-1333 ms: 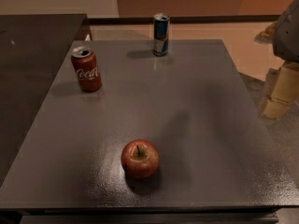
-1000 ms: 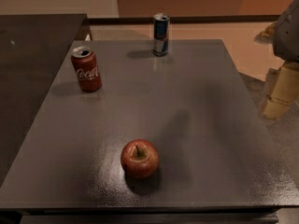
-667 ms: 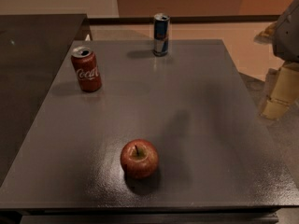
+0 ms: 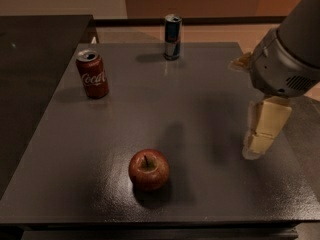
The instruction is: Move apple near coke can
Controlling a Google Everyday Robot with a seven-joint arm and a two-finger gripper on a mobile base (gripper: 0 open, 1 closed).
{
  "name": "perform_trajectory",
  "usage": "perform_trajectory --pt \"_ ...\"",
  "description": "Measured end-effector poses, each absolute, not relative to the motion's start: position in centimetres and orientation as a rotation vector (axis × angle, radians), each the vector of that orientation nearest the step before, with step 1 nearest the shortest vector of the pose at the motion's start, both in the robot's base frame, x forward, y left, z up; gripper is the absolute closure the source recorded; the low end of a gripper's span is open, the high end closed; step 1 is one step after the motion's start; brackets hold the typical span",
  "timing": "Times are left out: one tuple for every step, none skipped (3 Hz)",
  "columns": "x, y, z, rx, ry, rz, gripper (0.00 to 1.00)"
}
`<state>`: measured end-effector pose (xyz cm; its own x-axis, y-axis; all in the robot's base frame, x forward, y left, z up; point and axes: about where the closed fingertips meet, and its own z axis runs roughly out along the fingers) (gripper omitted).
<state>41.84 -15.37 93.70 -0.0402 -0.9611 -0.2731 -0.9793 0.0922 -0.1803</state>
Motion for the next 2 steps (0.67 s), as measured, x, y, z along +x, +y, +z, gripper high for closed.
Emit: perform_trajectory --pt "40.6 -11.4 91.1 -2.009 1.959 0.175 0.00" --pt "39.3 -7.3 88.5 -2.085 1.872 0.262 0.00"
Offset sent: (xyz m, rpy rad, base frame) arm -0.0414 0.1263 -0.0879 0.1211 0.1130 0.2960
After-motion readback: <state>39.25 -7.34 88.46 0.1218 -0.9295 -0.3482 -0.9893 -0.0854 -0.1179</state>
